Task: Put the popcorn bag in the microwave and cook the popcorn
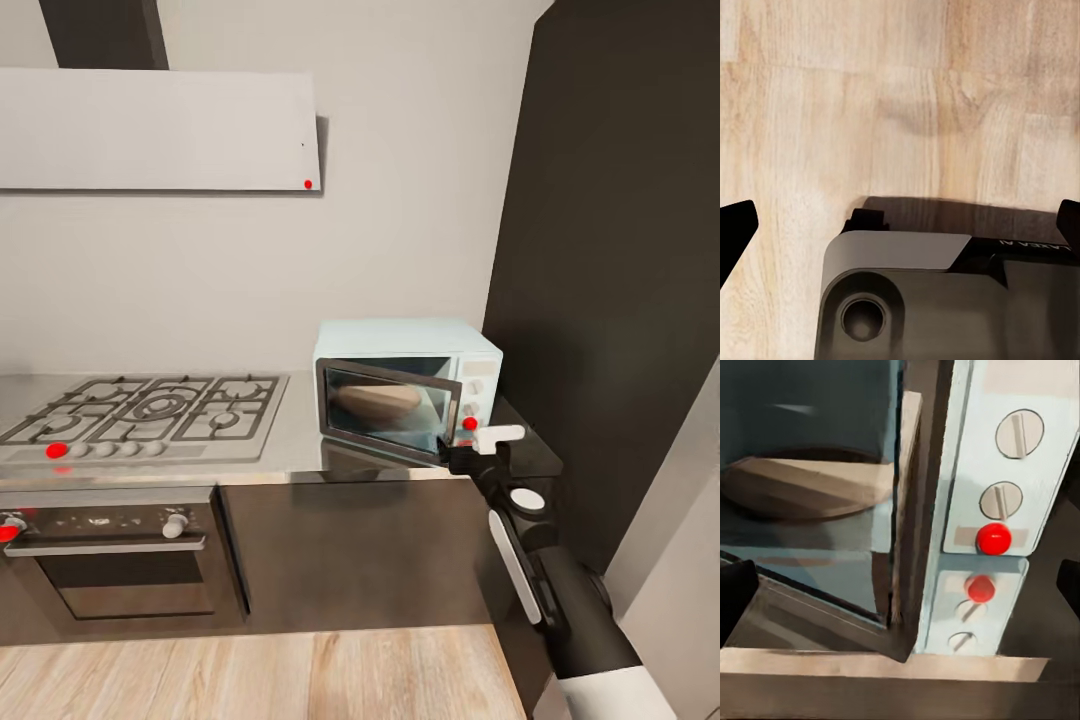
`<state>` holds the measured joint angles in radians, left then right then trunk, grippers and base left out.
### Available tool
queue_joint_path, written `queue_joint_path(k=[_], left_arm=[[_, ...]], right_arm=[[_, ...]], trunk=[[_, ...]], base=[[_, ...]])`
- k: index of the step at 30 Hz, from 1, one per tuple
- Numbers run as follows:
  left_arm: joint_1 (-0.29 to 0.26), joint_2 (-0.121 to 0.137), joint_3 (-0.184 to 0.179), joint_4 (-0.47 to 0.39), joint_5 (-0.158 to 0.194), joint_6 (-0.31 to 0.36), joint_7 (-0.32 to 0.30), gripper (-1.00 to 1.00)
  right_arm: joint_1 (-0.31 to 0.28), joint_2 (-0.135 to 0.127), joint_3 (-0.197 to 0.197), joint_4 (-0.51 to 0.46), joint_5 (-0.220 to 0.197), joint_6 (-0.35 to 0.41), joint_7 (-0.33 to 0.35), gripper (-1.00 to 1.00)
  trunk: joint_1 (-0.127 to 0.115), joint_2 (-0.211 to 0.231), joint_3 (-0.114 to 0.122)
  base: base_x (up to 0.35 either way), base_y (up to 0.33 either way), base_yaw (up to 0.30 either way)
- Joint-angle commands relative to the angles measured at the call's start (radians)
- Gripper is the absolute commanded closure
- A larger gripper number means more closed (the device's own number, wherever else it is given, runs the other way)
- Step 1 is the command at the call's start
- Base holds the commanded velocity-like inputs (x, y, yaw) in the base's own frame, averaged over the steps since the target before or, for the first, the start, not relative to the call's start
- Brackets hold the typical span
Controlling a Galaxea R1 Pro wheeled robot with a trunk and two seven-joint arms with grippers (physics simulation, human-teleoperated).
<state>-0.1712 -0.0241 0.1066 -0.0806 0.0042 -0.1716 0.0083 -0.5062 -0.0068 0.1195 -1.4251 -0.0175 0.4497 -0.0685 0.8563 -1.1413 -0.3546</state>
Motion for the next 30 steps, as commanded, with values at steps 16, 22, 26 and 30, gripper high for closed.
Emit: queue_joint_path(k=[16, 22, 26, 30], left_arm=[[-0.001, 0.0, 0.005, 0.001, 0.0, -0.003, 0.001, -1.0], [-0.001, 0.0, 0.005, 0.001, 0.0, -0.003, 0.001, -1.0], [-0.001, 0.0, 0.004, 0.001, 0.0, -0.003, 0.001, -1.0], [-0.001, 0.0, 0.004, 0.001, -0.001, -0.003, 0.001, -1.0]], right_arm=[[-0.002, -0.032, 0.042, -0.001, 0.002, 0.013, 0.255, -1.0], [-0.002, -0.033, 0.04, -0.004, 0.001, 0.015, 0.26, -1.0], [-0.002, -0.033, 0.04, -0.004, 0.001, 0.016, 0.26, -1.0], [-0.002, -0.035, 0.04, -0.005, 0.001, 0.017, 0.26, -1.0]], trunk=[[0.0, -0.001, -0.001], [0.0, -0.001, -0.001], [0.0, -0.001, -0.001], [0.0, -0.001, -0.001]], base=[[0.0, 0.0, 0.0], [0.0, 0.0, 0.0], [0.0, -0.102, 0.0], [0.0, -0.185, 0.0]])
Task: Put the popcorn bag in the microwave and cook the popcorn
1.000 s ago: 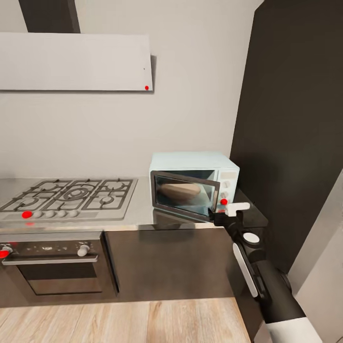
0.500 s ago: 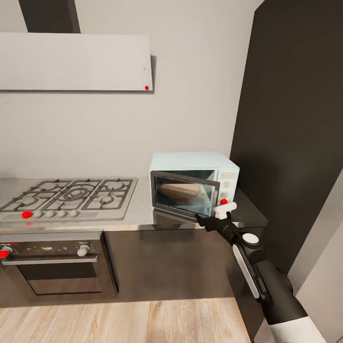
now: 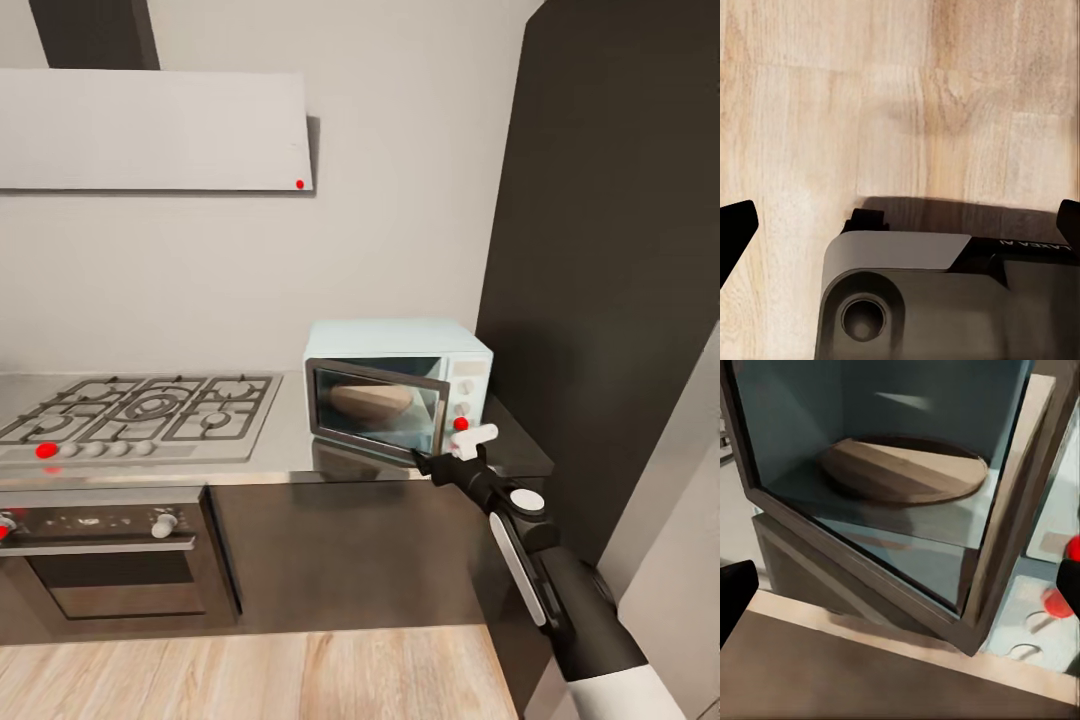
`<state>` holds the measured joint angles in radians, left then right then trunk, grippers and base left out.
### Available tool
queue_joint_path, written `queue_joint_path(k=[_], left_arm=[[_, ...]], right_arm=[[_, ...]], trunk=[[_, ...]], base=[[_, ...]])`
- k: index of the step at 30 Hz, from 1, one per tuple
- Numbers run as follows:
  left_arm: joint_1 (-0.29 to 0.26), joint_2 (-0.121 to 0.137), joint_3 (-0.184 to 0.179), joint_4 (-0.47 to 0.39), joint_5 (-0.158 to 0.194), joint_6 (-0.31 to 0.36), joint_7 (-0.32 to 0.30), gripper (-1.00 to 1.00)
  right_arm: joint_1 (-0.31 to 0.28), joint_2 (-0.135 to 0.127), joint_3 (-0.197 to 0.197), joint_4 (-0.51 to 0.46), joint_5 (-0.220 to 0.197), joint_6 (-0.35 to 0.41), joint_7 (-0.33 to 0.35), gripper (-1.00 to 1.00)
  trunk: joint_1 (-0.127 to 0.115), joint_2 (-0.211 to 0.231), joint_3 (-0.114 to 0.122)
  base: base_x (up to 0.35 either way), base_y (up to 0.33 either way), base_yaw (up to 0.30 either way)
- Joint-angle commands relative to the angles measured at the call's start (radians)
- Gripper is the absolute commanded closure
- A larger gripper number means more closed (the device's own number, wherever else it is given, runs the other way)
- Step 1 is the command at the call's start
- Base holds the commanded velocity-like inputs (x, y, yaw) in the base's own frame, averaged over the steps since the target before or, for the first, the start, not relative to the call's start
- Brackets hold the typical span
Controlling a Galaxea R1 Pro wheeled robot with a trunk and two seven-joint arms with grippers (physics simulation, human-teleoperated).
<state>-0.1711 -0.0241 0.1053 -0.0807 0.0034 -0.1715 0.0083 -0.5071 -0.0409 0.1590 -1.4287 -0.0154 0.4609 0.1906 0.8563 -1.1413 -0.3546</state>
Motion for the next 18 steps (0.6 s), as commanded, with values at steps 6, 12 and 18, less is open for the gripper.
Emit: queue_joint_path(k=[6, 12, 18], left_arm=[[-0.001, 0.001, 0.005, 0.001, 0.0, -0.003, 0.001, -1.0], [0.0, 0.003, 0.006, 0.001, 0.0, -0.003, 0.001, -1.0], [0.001, 0.003, 0.005, 0.001, 0.0, -0.003, 0.001, -1.0]], right_arm=[[0.001, -0.004, 0.003, -0.031, -0.001, 0.007, 0.001, -1.0], [-0.001, -0.025, -0.003, -0.028, -0.008, 0.007, 0.035, -1.0], [-0.006, -0.049, -0.146, -0.012, -0.007, 0.007, 0.254, -1.0]], trunk=[[0.0, -0.001, -0.001], [0.0, -0.001, -0.001], [0.0, -0.001, -0.001]], base=[[0.0, -0.014, 0.0], [0.1, -0.148, 0.0], [0.007, -0.01, 0.0]])
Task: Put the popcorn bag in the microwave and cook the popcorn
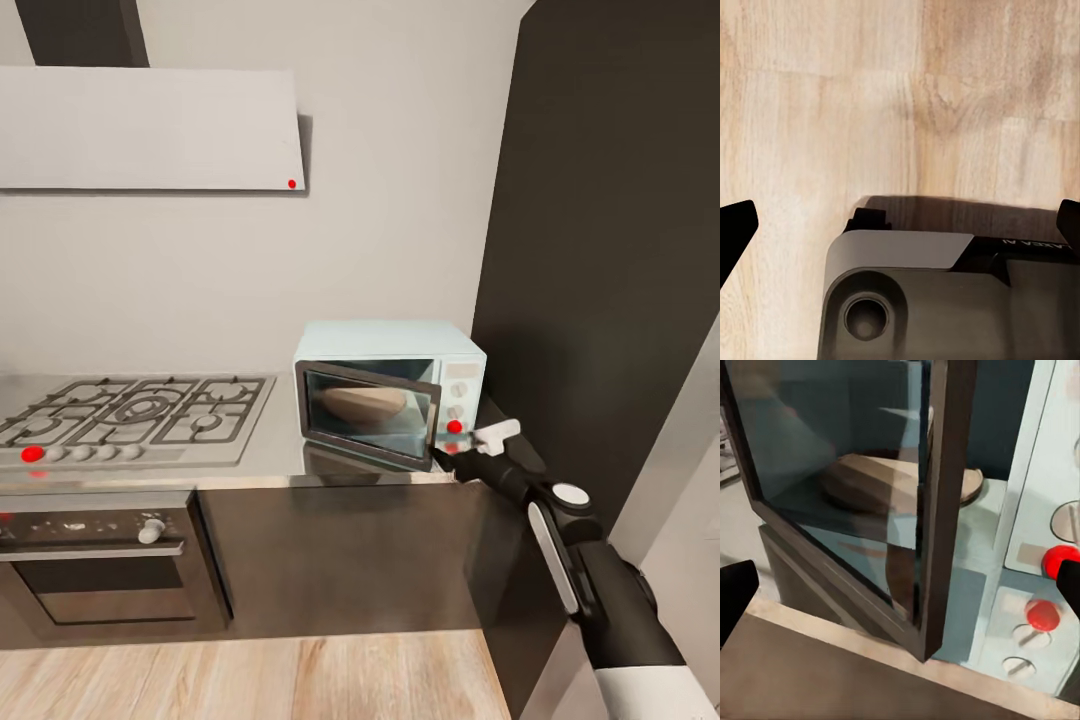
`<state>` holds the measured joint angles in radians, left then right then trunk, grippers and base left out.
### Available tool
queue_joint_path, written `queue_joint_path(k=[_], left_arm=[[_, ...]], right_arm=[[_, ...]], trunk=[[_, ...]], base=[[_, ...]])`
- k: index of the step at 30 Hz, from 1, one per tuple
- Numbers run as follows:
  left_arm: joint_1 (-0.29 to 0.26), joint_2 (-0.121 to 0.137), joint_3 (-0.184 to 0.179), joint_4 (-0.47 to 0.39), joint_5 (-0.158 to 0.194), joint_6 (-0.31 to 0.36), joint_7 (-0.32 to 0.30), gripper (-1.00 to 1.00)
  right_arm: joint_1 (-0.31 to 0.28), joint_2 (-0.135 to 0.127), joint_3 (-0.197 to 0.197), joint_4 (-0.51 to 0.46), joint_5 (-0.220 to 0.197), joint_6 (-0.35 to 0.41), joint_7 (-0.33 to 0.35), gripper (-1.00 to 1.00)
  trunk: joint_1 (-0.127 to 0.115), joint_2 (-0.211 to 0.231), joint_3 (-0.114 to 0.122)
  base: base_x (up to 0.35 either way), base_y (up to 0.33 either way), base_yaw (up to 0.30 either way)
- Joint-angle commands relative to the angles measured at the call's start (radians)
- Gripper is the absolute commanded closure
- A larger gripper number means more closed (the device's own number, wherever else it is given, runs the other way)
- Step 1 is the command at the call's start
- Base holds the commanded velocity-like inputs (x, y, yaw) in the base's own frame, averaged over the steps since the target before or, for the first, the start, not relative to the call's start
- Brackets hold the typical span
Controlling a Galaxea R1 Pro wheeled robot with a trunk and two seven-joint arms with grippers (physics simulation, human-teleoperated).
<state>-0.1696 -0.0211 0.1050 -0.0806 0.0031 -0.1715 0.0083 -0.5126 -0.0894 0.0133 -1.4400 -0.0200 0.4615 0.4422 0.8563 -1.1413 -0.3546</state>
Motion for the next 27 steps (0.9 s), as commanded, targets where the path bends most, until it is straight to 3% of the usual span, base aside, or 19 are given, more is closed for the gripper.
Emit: queue_joint_path(k=[1, 12, 27], left_arm=[[-0.001, 0.0, 0.005, 0.001, 0.0, -0.003, 0.001, -1.0], [-0.001, -0.002, 0.006, 0.001, 0.0, -0.003, 0.001, -1.0], [-0.001, -0.001, 0.005, 0.001, 0.001, -0.003, 0.001, -1.0]], right_arm=[[-0.006, -0.002, -0.018, 0.016, -0.002, 0.005, 0.048, -1.0], [-0.024, -0.003, -0.027, 0.096, 0.002, -0.004, 0.198, -1.0], [-0.025, -0.018, -0.027, 0.099, -0.005, -0.003, 0.211, -1.0]], trunk=[[0.0, -0.001, -0.001], [0.0, -0.001, -0.001], [0.0, -0.001, -0.001]], base=[[0.0, 0.0, 0.0], [0.056, 0.0, 0.0], [0.109, 0.0, 0.0]])
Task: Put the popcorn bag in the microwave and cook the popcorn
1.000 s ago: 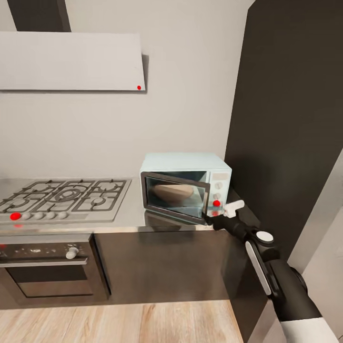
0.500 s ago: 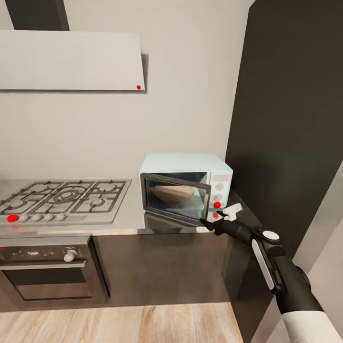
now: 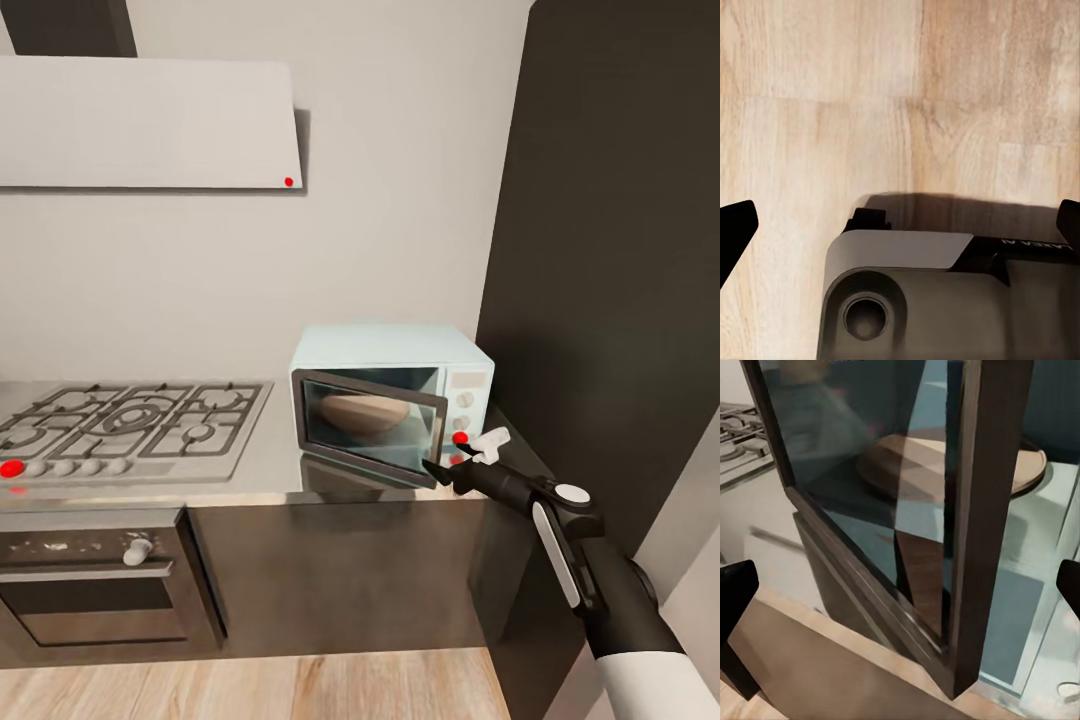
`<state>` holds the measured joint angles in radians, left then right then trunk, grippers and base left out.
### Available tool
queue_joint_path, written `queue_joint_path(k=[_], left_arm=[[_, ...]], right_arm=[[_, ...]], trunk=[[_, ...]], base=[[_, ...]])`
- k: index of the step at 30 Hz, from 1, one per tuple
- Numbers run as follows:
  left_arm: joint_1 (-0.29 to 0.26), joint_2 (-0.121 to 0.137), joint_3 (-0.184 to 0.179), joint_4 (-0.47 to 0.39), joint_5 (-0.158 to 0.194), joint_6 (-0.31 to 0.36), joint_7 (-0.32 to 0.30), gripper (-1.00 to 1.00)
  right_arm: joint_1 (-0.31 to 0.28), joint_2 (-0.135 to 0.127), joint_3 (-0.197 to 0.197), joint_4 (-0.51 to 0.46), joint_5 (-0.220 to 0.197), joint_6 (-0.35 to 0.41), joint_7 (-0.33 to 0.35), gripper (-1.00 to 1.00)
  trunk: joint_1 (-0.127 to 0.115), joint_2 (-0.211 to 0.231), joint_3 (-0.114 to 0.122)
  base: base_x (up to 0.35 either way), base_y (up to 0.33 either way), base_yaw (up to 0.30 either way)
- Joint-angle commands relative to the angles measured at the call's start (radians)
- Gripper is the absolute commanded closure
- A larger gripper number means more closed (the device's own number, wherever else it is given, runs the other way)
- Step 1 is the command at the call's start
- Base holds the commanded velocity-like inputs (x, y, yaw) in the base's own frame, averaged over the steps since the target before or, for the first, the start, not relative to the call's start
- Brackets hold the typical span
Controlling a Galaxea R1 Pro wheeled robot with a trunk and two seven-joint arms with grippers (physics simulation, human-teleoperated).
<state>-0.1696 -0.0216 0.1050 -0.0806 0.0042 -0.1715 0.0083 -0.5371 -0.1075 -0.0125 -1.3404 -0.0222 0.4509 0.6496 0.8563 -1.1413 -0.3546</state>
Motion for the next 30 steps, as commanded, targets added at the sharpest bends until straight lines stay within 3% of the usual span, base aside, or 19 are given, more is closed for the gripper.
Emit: queue_joint_path(k=[1, 30], left_arm=[[-0.001, 0.0, 0.005, 0.001, 0.0, -0.003, 0.001, -1.0], [-0.001, -0.001, 0.005, 0.001, 0.0, -0.003, 0.001, -1.0]], right_arm=[[-0.001, 0.0, -0.001, -0.001, -0.002, 0.008, 0.004, -1.0], [0.0, 0.003, -0.001, 0.0, -0.002, 0.006, 0.004, -1.0]], trunk=[[0.0, -0.001, -0.001], [0.0, -0.001, -0.001]], base=[[0.009, 0.0, 0.0], [0.067, 0.0, 0.0]])
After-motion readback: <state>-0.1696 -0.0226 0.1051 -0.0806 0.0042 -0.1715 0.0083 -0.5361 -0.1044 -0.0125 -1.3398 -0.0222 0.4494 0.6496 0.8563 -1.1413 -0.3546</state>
